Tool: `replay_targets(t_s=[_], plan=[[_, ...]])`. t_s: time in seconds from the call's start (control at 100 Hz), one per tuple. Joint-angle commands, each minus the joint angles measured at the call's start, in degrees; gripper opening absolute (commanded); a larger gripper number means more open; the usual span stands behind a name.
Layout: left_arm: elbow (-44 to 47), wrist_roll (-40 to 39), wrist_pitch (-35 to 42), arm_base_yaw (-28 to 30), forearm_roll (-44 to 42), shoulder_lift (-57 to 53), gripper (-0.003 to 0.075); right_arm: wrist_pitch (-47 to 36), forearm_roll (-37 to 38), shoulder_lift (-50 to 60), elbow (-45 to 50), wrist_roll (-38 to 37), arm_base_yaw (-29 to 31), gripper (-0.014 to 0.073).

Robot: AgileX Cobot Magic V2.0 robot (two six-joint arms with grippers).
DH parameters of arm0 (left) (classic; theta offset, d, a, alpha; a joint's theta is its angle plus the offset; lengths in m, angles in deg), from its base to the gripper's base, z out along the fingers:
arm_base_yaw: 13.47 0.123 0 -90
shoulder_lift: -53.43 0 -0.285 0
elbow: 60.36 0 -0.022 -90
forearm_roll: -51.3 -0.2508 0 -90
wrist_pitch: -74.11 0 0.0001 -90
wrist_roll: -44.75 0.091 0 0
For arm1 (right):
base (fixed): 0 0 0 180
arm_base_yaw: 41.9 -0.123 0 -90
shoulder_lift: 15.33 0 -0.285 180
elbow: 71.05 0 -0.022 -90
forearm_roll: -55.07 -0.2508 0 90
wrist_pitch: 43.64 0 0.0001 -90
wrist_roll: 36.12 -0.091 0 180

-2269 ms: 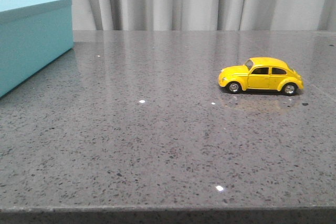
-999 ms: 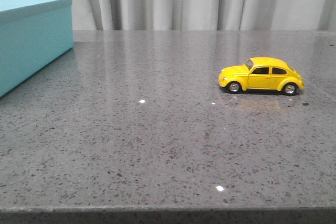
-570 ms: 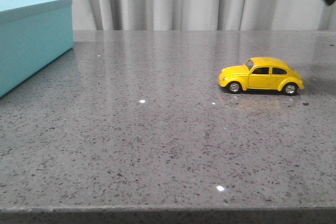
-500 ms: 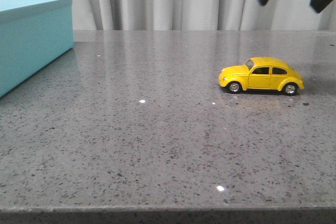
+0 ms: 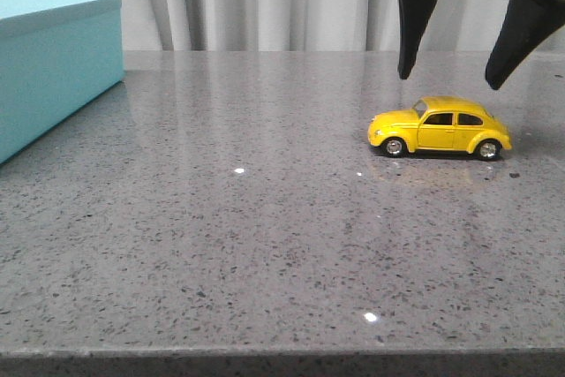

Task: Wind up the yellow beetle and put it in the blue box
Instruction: 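Lower the open right gripper over the yellow toy car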

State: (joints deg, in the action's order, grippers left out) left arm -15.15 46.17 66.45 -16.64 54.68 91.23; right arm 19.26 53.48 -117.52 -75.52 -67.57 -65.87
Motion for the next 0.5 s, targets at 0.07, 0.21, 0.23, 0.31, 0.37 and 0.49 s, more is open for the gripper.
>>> replay_targets(t_s=[0.07, 0.21, 0.23, 0.31, 0.37, 0.49], plan=[[-2.1, -0.2, 4.6, -0.5, 0.1, 0.5, 0.041, 0.2, 1.1, 0.1, -2.1, -0.3, 0.0, 0.0529], [-2.1, -0.2, 4.6, -0.5, 0.1, 0.5, 0.041, 0.3, 1.1, -1.1, -2.1, -0.4, 0.0, 0.0529], [-2.1, -0.2, 4.6, -0.5, 0.1, 0.5, 0.041, 0.3, 1.1, -1.1, -2.1, -0.5, 0.0, 0.0529], [-2.1, -0.2, 4.6, -0.5, 0.1, 0.5, 0.041, 0.3, 1.1, -1.6, -2.1, -0.5, 0.0, 0.0529], [-2.1, -0.2, 4.6, -0.5, 0.1, 0.5, 0.041, 0.5, 1.1, -2.0, -2.1, -0.5, 0.0, 0.0529], [-2.1, -0.2, 4.6, -0.5, 0.1, 0.5, 0.041, 1.0, 1.3, -2.3, -2.1, -0.5, 0.0, 0.0529]])
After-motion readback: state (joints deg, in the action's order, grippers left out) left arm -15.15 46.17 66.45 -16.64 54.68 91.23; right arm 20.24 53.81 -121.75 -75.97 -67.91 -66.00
